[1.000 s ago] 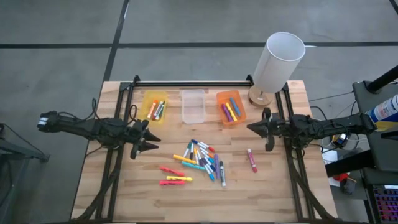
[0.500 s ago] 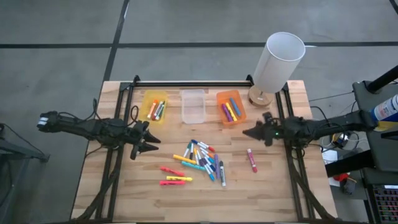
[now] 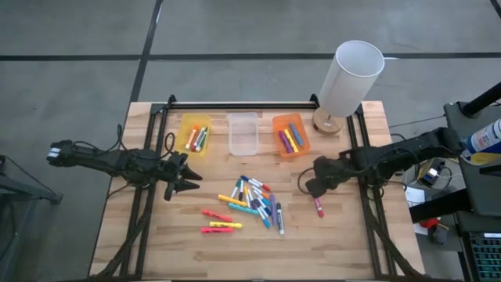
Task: Pick & Place Markers
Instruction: Put the pink marker pen into the yellow bin
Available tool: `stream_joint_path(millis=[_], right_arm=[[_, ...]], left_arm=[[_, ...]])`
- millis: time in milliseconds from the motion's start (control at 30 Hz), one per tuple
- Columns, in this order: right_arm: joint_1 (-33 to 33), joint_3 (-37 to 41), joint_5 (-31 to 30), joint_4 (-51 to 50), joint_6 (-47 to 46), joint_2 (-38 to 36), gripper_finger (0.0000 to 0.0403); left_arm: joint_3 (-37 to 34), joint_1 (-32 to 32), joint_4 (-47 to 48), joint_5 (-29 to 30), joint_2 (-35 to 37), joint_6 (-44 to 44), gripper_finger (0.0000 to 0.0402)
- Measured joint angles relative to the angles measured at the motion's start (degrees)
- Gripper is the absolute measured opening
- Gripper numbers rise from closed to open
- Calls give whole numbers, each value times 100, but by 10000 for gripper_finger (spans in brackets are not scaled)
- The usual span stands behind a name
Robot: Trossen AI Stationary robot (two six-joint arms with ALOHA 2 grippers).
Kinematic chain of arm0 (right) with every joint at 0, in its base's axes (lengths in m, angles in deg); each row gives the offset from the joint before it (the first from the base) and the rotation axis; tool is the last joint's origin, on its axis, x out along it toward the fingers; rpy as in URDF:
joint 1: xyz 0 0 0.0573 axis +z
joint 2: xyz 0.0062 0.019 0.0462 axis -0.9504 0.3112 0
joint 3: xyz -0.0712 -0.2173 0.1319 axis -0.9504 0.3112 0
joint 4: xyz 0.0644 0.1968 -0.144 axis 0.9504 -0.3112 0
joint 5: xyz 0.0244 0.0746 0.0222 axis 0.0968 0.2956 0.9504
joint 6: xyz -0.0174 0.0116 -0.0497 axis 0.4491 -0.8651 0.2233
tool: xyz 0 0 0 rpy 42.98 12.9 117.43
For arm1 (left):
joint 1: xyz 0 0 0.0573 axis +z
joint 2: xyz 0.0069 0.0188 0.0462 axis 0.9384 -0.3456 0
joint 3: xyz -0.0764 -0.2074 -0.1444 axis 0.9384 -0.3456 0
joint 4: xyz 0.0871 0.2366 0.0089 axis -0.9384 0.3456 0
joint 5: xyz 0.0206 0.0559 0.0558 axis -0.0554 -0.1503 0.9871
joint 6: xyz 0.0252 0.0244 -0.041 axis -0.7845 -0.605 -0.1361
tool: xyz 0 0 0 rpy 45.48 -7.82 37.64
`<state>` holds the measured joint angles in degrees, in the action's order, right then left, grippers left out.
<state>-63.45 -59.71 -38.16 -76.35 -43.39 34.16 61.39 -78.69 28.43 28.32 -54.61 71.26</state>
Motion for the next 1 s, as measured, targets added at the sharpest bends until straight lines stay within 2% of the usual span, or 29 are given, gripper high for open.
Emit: stream_joint_path(millis=[67,133,633,1000], right_arm=[[14,-217,-69,-522,-2,302,130],[69,-298,-82,-608,0,582,129],[712,-553,187,-267,-153,2185,128],[785,-581,361,228,122,2953,124]], left_arm=[[0,0,0,2,0,-1,170],[0,0,0,2,0,-2,170],[2,4,-22,13,-4,-62,170],[4,4,-21,12,-4,-55,170]])
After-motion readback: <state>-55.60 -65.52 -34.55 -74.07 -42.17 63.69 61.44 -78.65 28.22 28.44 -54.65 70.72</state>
